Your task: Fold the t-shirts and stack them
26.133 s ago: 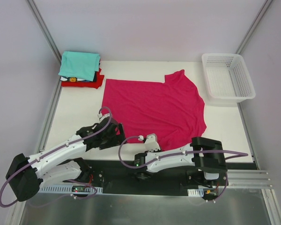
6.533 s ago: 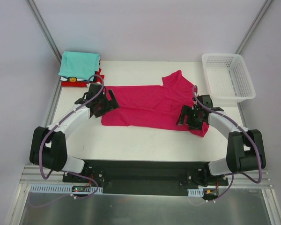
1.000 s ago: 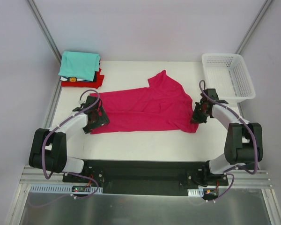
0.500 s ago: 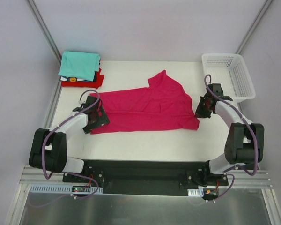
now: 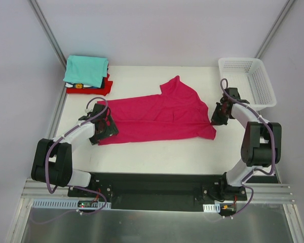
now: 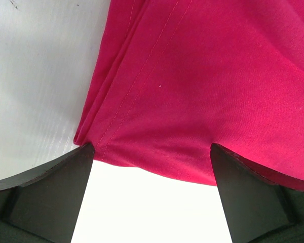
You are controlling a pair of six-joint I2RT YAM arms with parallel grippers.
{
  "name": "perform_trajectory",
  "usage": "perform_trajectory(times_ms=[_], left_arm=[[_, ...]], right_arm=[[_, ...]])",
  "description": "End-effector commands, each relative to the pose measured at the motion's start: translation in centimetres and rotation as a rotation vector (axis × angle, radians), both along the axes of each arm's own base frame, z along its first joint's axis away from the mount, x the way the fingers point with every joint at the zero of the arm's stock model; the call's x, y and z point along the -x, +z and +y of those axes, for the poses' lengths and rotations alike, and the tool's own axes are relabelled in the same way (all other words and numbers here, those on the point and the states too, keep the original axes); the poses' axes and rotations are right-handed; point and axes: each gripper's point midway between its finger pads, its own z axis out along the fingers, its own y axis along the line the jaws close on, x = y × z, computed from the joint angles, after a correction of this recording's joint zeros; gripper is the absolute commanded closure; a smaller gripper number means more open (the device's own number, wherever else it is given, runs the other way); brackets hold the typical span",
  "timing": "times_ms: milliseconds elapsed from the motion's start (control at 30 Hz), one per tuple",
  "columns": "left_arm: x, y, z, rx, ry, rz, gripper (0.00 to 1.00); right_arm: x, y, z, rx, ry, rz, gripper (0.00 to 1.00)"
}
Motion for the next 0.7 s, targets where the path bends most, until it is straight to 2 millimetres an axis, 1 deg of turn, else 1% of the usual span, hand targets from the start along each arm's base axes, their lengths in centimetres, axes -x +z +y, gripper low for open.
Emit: perform_trajectory(times_ms=[0, 33, 67, 100, 133, 167, 267, 300, 333, 500, 533, 567, 633, 667], left_arm=[[0.3, 0.7, 0.6, -0.008, 0.015, -0.01, 0.01], [0.2, 0.7, 0.6, -0.01, 0.014, -0.01, 0.01], [0.3, 0.7, 0.6, -0.009, 0.016, -0.01, 0.01], [0.2, 0.7, 0.5, -0.006, 0.015, -0.011, 0.01], [0.1, 0.8, 0.5, -0.005, 0.014, -0.012, 0.01], [0.1, 0.8, 0.5, -0.004, 0.015, -0.014, 0.01], [0.1, 0.8, 0.5, -0.004, 0.016, -0.012, 0.01], [0.1, 0.8, 0.5, -0.004, 0.016, -0.014, 0.01], [0.2, 0.7, 0.5, -0.004, 0.015, -0.011, 0.01], [0.0, 0.9, 0.4, 0.0, 0.014, -0.018, 0.01], [0.0, 0.9, 0.4, 0.001, 0.014, -0.015, 0.01], [0.0, 0.9, 0.4, 0.001, 0.015, -0.015, 0.01], [0.1, 0.8, 0.4, 0.001, 0.015, -0.012, 0.01], [0.1, 0.8, 0.4, 0.002, 0.015, -0.01, 0.01]], right_arm=[[-2.0, 1.4, -0.9, 0.021, -0.004, -0.051, 0.98], [-1.9, 1.4, -0.8, 0.016, 0.0, -0.049, 0.86], [-1.8, 1.3, -0.7, 0.01, 0.001, -0.047, 0.63], [-1.5, 1.5, -0.4, -0.005, 0.008, -0.051, 0.48], [-1.3, 1.7, -0.3, -0.01, 0.012, -0.055, 0.39], [-1.0, 1.9, -0.1, -0.016, 0.015, -0.057, 0.27], [0.3, 2.7, 0.0, -0.01, 0.016, -0.074, 0.25], [0.7, 3.4, 0.1, -0.012, 0.015, -0.095, 0.25], [1.4, 3.2, 0.1, -0.016, 0.013, -0.087, 0.25], [3.6, 3.6, 0.6, -0.042, 0.016, -0.108, 0.28], [4.5, 3.6, 0.8, -0.05, 0.015, -0.112, 0.29], [5.0, 3.6, 1.1, -0.064, 0.018, -0.116, 0.29], [5.8, 3.3, 1.4, -0.08, 0.017, -0.121, 0.3], [6.7, 2.7, 1.4, -0.081, 0.016, -0.111, 0.3]])
